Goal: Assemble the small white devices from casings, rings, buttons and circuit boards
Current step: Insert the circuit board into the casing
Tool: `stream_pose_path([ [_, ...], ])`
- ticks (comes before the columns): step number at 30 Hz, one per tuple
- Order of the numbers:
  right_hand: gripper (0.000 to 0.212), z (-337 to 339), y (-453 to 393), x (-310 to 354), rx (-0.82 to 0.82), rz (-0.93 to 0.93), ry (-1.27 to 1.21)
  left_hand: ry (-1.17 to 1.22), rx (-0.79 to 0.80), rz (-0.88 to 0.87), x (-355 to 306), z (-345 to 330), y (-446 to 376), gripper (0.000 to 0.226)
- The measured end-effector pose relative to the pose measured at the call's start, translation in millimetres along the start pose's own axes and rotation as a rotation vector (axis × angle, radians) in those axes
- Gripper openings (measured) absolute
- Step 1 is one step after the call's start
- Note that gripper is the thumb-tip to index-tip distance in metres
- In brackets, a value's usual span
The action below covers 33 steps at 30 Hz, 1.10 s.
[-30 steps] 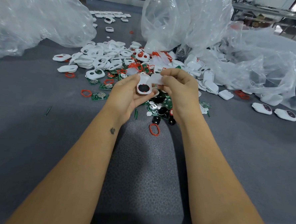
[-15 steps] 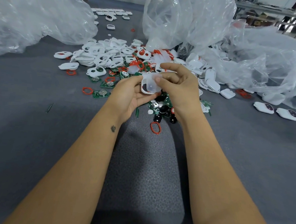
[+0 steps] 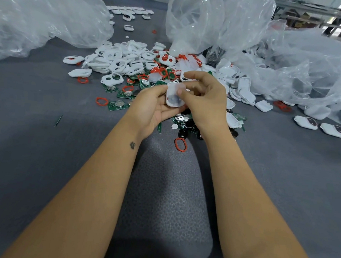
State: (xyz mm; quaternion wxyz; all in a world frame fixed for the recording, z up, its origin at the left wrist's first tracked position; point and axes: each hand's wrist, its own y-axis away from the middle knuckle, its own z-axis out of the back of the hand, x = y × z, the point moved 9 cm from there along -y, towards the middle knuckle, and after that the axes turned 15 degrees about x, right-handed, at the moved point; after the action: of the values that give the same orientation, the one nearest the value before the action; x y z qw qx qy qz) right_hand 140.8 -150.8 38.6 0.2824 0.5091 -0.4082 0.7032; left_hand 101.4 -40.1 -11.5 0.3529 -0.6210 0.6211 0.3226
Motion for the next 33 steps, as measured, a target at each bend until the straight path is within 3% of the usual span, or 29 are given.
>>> stream_pose_path([
  [4,0.029,10,3,4,-0.096,0.042,-0.057,0.041,-0.057,-0.023,0,4,1,0.024],
  [8,0.028,27,8,5,-0.259,0.023,0.158,0.12,-0.135,-0.09,-3,12,2,0.022],
  [12,0.026,16,5,1,-0.148,-0.037,0.314,0.058,-0.176,-0.168,-12,18,4,0.017],
  [18,0.025,-2,-1,-6,0.01,-0.081,-0.04,-0.006,-0.198,-0.157,-12,21,4,0.013],
  [24,0.034,2,-1,-4,-0.032,-0.044,0.262,0.014,-0.169,-0.141,-11,16,3,0.014],
  [27,0.031,5,-2,-11,-0.008,-0.111,0.283,0.022,-0.183,-0.132,-10,16,4,0.014],
  [30,0.007,9,-1,-13,-0.019,-0.134,0.212,0.041,-0.17,-0.11,-9,14,3,0.015],
  [33,0.007,11,1,-10,-0.056,-0.103,0.087,0.069,-0.1,-0.073,-5,7,2,0.023],
])
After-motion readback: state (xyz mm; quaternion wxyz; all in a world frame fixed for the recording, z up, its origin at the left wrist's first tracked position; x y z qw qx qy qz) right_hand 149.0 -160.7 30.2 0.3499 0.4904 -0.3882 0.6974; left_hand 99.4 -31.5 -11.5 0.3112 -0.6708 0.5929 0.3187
